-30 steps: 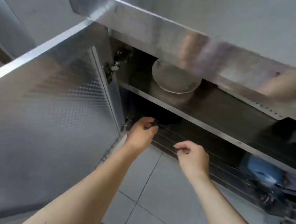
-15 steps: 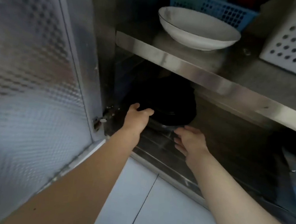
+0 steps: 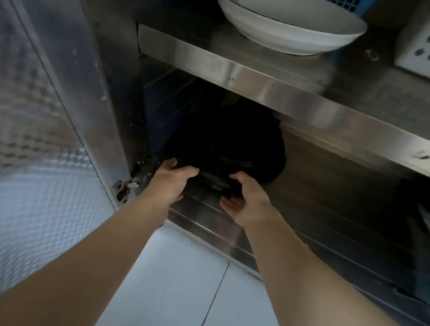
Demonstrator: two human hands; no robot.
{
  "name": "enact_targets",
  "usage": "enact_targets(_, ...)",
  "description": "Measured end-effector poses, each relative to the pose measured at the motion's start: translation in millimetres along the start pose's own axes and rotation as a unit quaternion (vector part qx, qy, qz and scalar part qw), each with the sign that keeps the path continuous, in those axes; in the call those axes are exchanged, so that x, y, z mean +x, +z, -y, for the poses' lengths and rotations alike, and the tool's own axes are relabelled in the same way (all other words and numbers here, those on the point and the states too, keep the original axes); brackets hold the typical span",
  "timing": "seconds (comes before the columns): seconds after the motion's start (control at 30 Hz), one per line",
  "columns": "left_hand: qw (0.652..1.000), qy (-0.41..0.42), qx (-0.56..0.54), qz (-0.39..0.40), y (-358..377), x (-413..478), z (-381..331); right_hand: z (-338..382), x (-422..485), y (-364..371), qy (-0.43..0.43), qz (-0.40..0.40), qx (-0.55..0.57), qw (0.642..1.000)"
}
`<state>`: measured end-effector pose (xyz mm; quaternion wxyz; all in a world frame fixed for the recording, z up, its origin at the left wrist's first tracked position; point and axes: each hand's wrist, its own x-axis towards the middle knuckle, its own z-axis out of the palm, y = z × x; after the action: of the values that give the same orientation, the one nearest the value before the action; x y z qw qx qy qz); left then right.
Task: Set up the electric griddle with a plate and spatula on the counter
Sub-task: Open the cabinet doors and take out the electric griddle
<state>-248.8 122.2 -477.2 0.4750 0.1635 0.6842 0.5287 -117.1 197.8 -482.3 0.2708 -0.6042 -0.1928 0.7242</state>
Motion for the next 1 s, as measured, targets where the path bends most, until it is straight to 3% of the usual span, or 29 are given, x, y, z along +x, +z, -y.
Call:
enact_targets(0.3,0.999,0.038,0.029,-0.016,-1,13,-4,-2,3,-22,-0.026,0.015,0.062,0.998)
enact_targets(0.57,0.998,0.061,0.014,-0.019,11,10,0,-19,-22,-92,0.033,0.036,0.086,0.995)
enact_targets(0.77,0.998,0.054,0.033,0.007,18,0,7,-22,-47,-142,0.038,0.037,-0.006,0.999)
enact_targets(0.9,0.998,0.016,0.057,0.035,19,-10,18,-18,-57,-150,0.025,-0.007,-0.126,0.992)
enact_targets(1.0,0.999,0.002,0.027,0.032,19,-12,27,-18,-57,-149,0.020,-0.030,-0.139,0.990)
